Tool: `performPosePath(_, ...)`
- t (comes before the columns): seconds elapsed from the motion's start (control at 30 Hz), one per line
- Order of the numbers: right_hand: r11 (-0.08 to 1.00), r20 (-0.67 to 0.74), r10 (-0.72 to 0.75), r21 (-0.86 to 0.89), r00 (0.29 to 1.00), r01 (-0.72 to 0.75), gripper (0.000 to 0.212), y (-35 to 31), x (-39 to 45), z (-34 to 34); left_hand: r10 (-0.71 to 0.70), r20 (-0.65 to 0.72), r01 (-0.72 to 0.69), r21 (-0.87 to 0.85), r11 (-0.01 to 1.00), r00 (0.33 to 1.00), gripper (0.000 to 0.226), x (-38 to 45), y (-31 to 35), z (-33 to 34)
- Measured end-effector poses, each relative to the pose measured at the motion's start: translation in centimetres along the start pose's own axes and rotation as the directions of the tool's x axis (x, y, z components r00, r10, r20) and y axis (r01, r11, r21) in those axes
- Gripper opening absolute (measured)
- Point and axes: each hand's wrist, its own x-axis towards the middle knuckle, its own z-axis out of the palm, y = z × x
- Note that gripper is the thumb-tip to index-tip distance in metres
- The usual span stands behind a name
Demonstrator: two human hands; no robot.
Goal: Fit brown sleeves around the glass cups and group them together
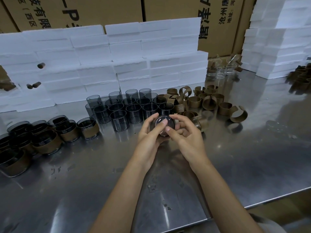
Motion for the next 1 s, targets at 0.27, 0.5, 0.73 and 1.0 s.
performPosePath(0.27, 0.948, -0.041, -0.167, -0.282, 0.985, 0.149, 0.028, 0.5, -0.6, 0.3, -0.129, 0.015, 0.128, 0.053, 0.99, 0.991, 0.052, -0.4, 0.8, 0.2)
performPosePath(0.5, 0.843, -0.088, -0.246, -0.511, 0.965, 0.169, 0.051, 0.4, -0.8, 0.3, -0.198, 0.04, 0.194, 0.089, 0.977, 0.979, 0.053, -0.3, 0.6, 0.1)
performPosePath(0.73, 0.856, -0.137, -0.307, -0.472, 0.942, 0.21, 0.018, 0.6, -0.6, 0.3, -0.24, 0.079, 0.233, 0.087, 0.969, 0.968, 0.042, 0.0, 0.4, -0.3)
performPosePath(1.0, 0.706, -0.489, -0.229, -0.679, 0.842, -0.202, 0.054, 0.0, 0.7, -2.6, -0.276, -0.023, 0.272, -0.11, 0.956, 0.961, 0.043, 0.3, 0.5, -0.6)
